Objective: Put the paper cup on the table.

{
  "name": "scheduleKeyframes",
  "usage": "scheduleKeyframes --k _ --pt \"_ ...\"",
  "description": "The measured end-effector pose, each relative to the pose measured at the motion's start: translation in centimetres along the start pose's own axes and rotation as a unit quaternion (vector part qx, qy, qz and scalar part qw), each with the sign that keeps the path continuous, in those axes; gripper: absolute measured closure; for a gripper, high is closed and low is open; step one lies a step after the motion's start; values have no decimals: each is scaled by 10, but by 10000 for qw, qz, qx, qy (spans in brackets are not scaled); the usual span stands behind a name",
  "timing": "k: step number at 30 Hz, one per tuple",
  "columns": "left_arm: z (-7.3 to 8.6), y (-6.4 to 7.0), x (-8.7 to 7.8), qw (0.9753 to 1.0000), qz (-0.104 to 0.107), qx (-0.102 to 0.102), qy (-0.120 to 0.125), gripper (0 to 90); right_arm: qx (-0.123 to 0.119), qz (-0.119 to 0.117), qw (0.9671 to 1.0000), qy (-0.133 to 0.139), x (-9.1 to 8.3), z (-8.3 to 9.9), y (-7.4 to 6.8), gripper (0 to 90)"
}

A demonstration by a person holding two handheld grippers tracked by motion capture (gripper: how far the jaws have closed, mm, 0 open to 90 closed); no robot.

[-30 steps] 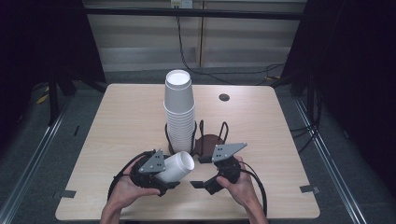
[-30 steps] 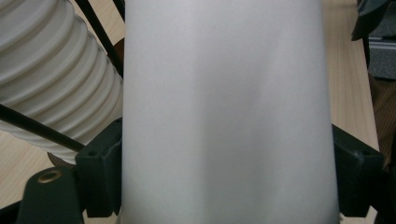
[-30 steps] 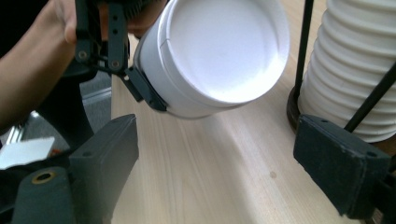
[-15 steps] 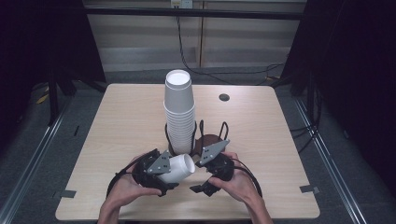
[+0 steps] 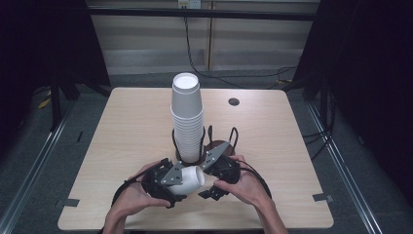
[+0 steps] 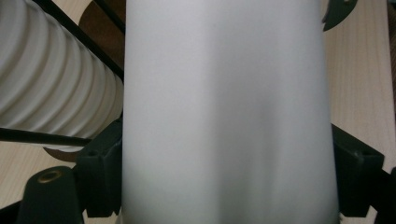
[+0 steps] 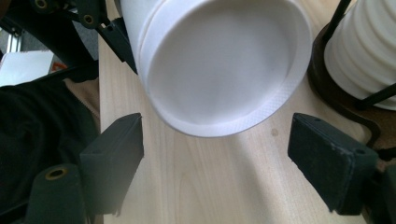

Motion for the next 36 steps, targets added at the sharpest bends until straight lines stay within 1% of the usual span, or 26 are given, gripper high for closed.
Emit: scheduleKeyframes --k 1,2,3,4,5,6,8,10,11,13,14,15,17,18,19,21,22,23,24,25,26,28,30,33,35,36 --pt "0 1 1 10000 -8 -33 14 166 15 -6 10000 -40 0 0 0 183" --pt "-1 1 2 10000 12 -11 -13 166 -9 -7 9999 -102 1 0 0 182" --pt "-1 0 2 10000 14 57 -76 166 -9 -25 9999 -110 1 0 1 181" --pt "-1 1 3 9999 -12 79 -108 167 33 -57 9999 -124 2 0 1 156" --pt "-2 3 4 9999 22 69 -108 167 33 -69 9998 -159 2 1 2 153" --pt "-1 4 4 9998 36 126 -154 167 33 -69 9998 -159 2 1 2 153" --pt "-2 6 6 9998 51 119 -164 167 86 -87 9997 -208 4 2 1 151" --pt "-2 6 7 9997 81 146 -205 167 19 -81 9997 -218 5 1 2 149" --pt "-2 7 8 9996 97 160 -215 167 2 -150 9996 -248 5 0 1 150" --pt "-2 8 9 9993 119 234 -272 167 13 -194 9993 -328 6 -1 1 152" --pt "-2 7 9 9991 93 285 -310 167 -76 -215 9994 -256 8 -3 2 152" --pt "-3 10 10 9995 105 194 -245 168 -82 -270 9992 -272 9 -4 1 156" --pt "-3 10 10 9994 92 222 -244 167 -23 -334 9988 -350 9 -5 -1 159" --pt "-1 10 10 9990 147 288 -316 167 -64 -358 9988 -330 10 -7 -3 184" --pt "-1 10 10 9990 147 288 -316 167 -64 -358 9988 -330 10 -7 -3 184" --pt "-1 10 11 9987 149 310 -372 167 -149 -418 9986 -277 10 -9 -5 209" --pt "-1 12 12 9986 184 322 -390 168 -104 -422 9988 -243 10 -11 -5 191" --pt "-1 12 12 9983 170 392 -408 168 -106 -457 9986 -246 10 -12 -5 184" --pt "-2 14 13 9987 198 312 -357 167 -99 -477 9984 -278 10 -11 -6 187" --pt "-2 15 13 9986 211 309 -361 167 -108 -544 9980 -288 11 -12 -7 196" --pt "-3 15 14 9988 219 290 -326 168 -156 -560 9978 -303 12 -12 -7 197" --pt "-4 14 13 9988 234 308 -314 168 -173 -589 9976 -328 12 -12 -8 195" --pt "-4 14 13 9984 236 386 -328 167 -193 -604 9973 -381 15 -12 -9 206" --pt "-5 15 12 9986 242 372 -303 168 -268 -640 9970 -342 14 -12 -10 215" --pt "-4 16 12 9985 267 364 -311 168 -196 -633 9970 -407 13 -12 -11 215" --pt "-5 18 12 9988 308 273 -248 168 -185 -631 9970 -412 13 -12 -11 215"
Point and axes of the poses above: each handheld gripper's, and its own axes: x roughly forward along the jaws, z roughly out of its underside, y roughly to its right, the point moved 9 cm from there along x, roughly forward along the jaws, and after that the axes turned 4 degrees about -x, right-handed, at the moved point
